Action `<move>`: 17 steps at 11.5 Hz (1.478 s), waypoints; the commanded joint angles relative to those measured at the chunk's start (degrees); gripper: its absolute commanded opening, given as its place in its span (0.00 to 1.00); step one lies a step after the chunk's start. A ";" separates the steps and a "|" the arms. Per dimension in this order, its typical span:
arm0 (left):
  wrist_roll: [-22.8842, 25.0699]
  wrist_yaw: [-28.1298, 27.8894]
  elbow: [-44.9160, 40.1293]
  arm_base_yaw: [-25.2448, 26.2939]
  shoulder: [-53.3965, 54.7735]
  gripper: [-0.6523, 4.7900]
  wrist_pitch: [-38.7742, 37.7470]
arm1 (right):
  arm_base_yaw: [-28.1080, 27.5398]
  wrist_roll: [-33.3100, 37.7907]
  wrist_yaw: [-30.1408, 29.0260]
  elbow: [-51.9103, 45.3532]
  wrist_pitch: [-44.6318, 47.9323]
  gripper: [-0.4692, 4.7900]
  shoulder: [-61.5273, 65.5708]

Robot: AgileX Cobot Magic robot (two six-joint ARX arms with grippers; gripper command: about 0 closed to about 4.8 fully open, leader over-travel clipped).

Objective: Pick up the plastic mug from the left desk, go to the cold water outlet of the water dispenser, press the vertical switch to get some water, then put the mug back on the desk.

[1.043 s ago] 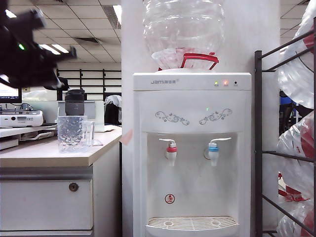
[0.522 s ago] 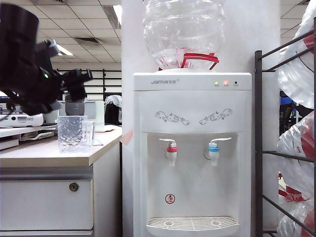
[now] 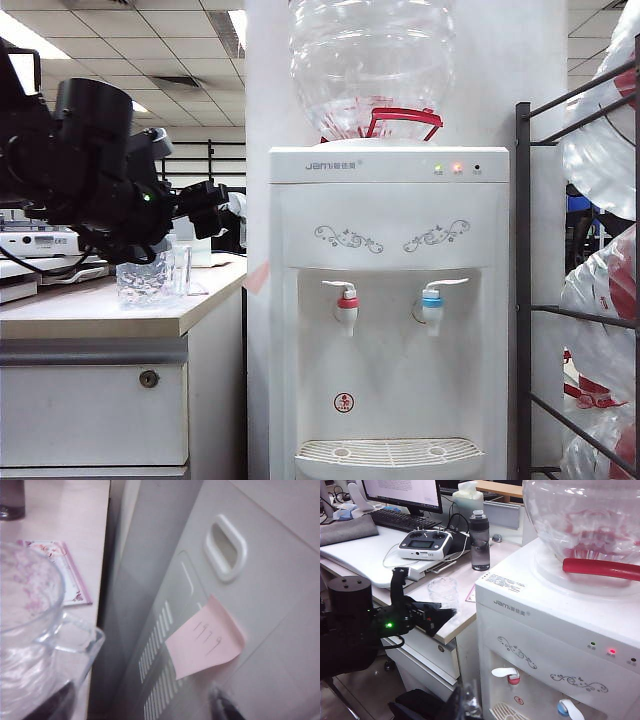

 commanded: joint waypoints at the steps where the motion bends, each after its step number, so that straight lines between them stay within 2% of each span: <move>1: 1.31 0.17 1.60 -0.13 1.99 0.77 0.96 | 0.07 -0.15 -0.04 0.39 1.01 0.08 -0.09; 4: 1.55 -1.38 9.88 -0.13 9.33 0.77 0.59 | 0.07 -0.15 -0.07 0.39 1.01 0.08 -0.09; 5: 1.55 -5.18 10.73 -0.11 10.40 0.77 0.50 | 0.07 -0.15 -0.04 0.39 1.01 0.08 -0.09; 7: 1.53 -7.13 10.80 -0.11 10.56 0.77 0.37 | 0.07 -0.17 -0.04 0.39 1.01 0.08 -0.07; 15: 1.55 -7.13 17.68 -0.09 15.87 0.77 0.13 | 0.07 -0.15 -0.28 0.39 0.76 0.08 -0.07; 17: 1.60 -8.61 19.04 -0.09 16.94 0.77 -0.74 | 0.07 -0.15 -0.28 0.39 0.57 0.08 -0.07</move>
